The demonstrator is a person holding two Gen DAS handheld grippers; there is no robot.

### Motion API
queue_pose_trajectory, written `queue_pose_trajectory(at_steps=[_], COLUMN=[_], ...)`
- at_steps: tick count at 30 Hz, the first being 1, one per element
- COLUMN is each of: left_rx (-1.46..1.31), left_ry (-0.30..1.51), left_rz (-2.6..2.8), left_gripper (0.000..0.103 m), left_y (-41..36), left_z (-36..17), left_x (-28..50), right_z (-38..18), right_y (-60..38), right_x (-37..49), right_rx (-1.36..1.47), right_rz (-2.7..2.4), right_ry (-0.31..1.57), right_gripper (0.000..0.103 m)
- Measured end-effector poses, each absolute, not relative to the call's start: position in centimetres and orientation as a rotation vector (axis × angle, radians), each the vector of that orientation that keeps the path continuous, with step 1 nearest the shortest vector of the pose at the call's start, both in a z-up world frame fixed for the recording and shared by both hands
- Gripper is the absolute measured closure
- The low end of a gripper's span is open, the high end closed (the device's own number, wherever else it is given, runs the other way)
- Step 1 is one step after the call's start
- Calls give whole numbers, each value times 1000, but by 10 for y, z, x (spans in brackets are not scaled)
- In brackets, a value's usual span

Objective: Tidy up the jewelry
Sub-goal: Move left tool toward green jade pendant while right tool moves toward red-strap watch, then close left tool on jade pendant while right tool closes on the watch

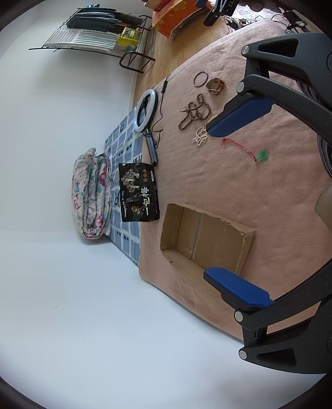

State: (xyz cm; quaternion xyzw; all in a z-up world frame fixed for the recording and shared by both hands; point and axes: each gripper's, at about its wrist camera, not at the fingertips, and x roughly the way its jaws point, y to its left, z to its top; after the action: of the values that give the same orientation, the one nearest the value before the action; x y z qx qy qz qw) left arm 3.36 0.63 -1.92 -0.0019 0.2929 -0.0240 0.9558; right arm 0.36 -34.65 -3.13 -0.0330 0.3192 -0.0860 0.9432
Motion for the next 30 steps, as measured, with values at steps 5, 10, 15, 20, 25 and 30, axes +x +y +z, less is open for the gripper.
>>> queue_pose_trajectory(at_steps=[5, 10, 15, 20, 25, 30], left_rx=[25, 62, 95, 80, 100, 146], left_ry=[643, 642, 669, 718, 773, 864], left_rz=[-131, -186, -225, -269, -334, -371], left_gripper=[7, 8, 17, 18, 25, 36], left_y=[-9, -22, -29, -30, -39, -52], left_z=[-39, -47, -63, -84, -110, -143], left_x=[46, 54, 63, 74, 83, 95], right_z=[-49, -63, -75, -88, -105, -123], right_y=[-357, -363, -373, -380, -385, -384], right_x=[13, 24, 40, 58, 78, 92], right_rx=[-28, -20, 4, -20, -11, 9], right_rz=[-149, -127, -105, -111, -91, -70], right_ry=[706, 742, 780, 811, 865, 916], right_gripper=[9, 15, 19, 22, 27, 34])
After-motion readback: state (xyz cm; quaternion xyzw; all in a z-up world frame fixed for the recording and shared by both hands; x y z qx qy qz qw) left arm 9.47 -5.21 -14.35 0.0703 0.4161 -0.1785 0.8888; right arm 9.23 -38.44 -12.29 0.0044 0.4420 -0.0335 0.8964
